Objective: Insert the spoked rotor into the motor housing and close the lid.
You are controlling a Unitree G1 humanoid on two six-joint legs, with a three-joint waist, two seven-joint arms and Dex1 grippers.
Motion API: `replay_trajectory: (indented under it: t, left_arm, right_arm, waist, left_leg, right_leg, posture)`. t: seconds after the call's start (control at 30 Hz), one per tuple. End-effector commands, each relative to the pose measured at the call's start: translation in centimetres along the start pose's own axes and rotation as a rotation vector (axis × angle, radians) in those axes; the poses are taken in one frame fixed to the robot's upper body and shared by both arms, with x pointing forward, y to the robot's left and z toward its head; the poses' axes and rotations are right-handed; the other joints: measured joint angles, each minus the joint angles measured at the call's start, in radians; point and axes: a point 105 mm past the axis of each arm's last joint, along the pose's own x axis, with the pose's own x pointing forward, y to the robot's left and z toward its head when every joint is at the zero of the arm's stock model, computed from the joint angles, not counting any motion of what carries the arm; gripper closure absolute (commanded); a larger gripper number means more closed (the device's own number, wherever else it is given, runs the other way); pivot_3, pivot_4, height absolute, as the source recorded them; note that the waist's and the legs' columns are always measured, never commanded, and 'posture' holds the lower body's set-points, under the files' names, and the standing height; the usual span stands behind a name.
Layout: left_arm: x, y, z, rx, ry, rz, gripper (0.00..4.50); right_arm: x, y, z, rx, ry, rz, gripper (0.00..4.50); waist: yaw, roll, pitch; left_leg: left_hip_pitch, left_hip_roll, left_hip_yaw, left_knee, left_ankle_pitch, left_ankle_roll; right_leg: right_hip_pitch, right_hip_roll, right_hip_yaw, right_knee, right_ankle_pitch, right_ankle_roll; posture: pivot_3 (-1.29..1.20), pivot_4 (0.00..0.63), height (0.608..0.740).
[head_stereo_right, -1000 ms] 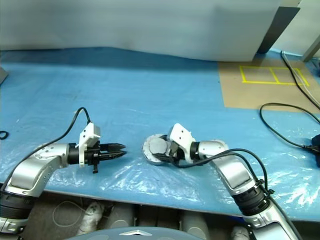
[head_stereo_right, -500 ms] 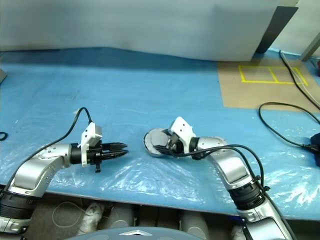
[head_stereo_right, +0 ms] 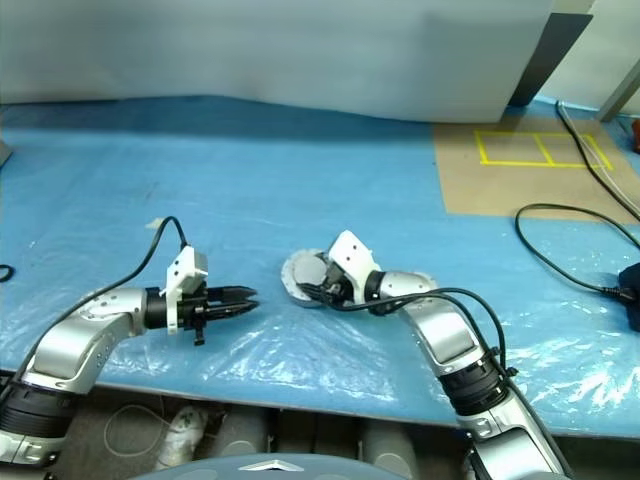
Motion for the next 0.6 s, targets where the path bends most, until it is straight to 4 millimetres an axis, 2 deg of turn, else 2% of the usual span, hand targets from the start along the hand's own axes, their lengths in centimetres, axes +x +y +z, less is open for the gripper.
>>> replay_trajectory:
  t: [0.03,0.4,0.6]
  left_arm:
    - [0.1,0.1,0.7,0.032,-0.018,0.005,3.36]
    - [0.4,0.4,0.8,0.042,-0.025,0.014,3.36]
    - [2.5,1.5,1.8,0.101,-0.091,0.086,3.36]
  right_arm:
    - [0.0,0.1,-1.9,-0.038,0.063,-0.012,1.55]
    - [-0.3,0.0,-4.5,-0.065,0.142,-0.027,1.55]
    - [-0.3,-0.5,-4.4,-0.001,0.136,-0.037,1.55]
  waist:
    - [0.0,0.0,0.0]
    - [0.001,0.0,-0.001]
    - [0.003,0.0,-0.002]
  left_leg:
    - [0.0,0.0,0.0,0.0,0.0,0.0]
    - [0.004,0.0,0.0,0.0,0.0,0.0]
    - [0.015,-0.001,0.0,-0.002,0.0,0.0]
  right_leg:
    - [0.0,0.0,0.0,0.0,0.0,0.0]
    - [0.004,0.0,0.0,-0.001,0.0,0.0]
    - [0.014,-0.001,0.001,-0.002,0.0,0.001]
  posture:
    - [0.0,0.15,0.74]
    - [0.0,0.15,0.74]
    - [0.0,0.15,0.74]
